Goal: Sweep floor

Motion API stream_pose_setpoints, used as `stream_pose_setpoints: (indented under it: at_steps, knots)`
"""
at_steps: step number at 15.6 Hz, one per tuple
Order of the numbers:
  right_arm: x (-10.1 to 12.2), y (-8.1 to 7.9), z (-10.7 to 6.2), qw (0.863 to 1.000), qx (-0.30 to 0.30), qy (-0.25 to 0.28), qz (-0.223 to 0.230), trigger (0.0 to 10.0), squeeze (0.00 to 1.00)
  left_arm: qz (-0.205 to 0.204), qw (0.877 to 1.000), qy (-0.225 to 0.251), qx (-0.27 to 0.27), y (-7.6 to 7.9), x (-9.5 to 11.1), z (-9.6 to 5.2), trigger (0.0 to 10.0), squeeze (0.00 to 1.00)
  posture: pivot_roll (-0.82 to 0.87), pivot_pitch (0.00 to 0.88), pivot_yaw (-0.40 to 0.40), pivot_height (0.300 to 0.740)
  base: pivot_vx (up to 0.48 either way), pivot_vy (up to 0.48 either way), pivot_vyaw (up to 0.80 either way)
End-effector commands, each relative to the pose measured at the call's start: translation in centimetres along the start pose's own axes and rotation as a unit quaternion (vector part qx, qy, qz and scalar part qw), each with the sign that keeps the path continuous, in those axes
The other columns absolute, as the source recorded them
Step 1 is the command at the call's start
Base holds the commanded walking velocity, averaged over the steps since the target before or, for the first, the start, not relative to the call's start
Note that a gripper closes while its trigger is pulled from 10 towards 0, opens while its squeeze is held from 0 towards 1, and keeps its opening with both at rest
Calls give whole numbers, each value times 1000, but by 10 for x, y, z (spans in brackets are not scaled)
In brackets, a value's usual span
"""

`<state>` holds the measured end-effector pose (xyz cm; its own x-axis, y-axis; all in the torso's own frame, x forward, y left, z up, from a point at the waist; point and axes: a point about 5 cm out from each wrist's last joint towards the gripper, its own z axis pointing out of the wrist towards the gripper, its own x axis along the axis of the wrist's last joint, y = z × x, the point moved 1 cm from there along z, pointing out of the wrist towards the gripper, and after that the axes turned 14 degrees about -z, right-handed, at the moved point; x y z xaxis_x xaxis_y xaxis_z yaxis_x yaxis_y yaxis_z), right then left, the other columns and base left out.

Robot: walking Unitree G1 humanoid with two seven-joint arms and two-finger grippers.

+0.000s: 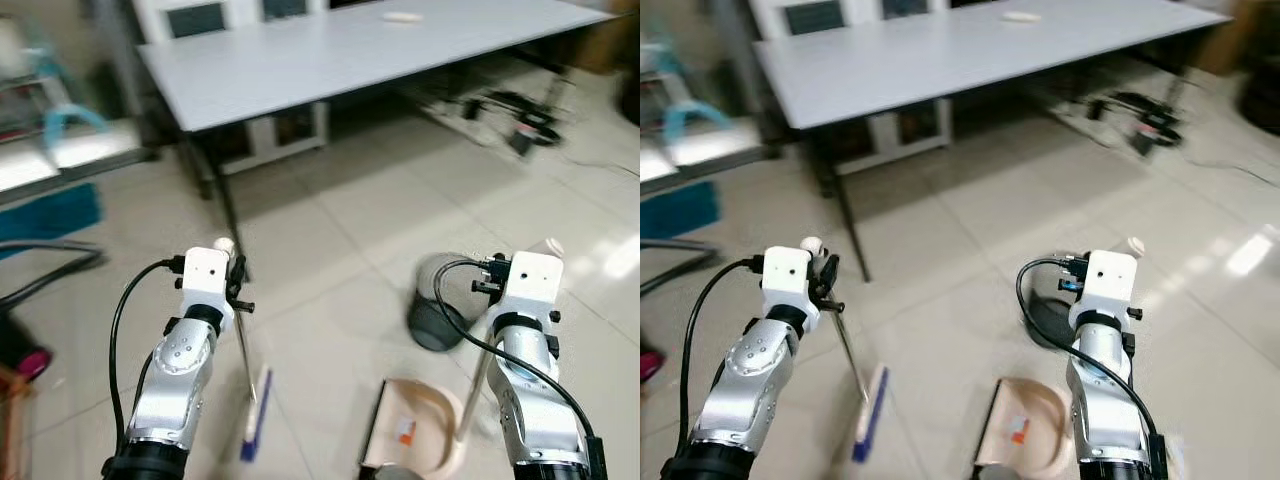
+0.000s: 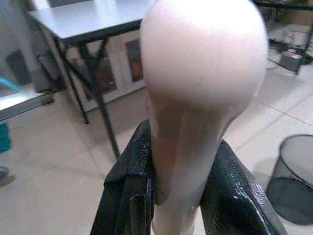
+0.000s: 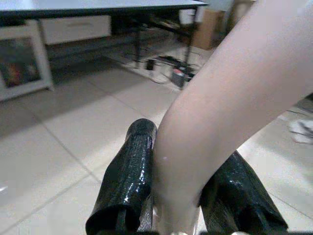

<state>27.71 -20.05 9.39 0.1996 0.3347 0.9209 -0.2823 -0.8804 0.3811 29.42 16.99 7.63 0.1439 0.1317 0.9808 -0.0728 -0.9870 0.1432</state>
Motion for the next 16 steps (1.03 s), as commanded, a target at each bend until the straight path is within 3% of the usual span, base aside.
stream_pose_setpoints:
  at_steps: [1,16]
  knots:
    - [10,4,0,1000,-13,14,5,10000,0,11,1000,18,3,-3,9,1,10000,0,-17,10,60,740,0,0,-781]
    - [8,14,-2,999,-36,-3,7,10000,0,34,998,54,-12,1,18,3,10000,0,-36,17,67,740,0,0,-781]
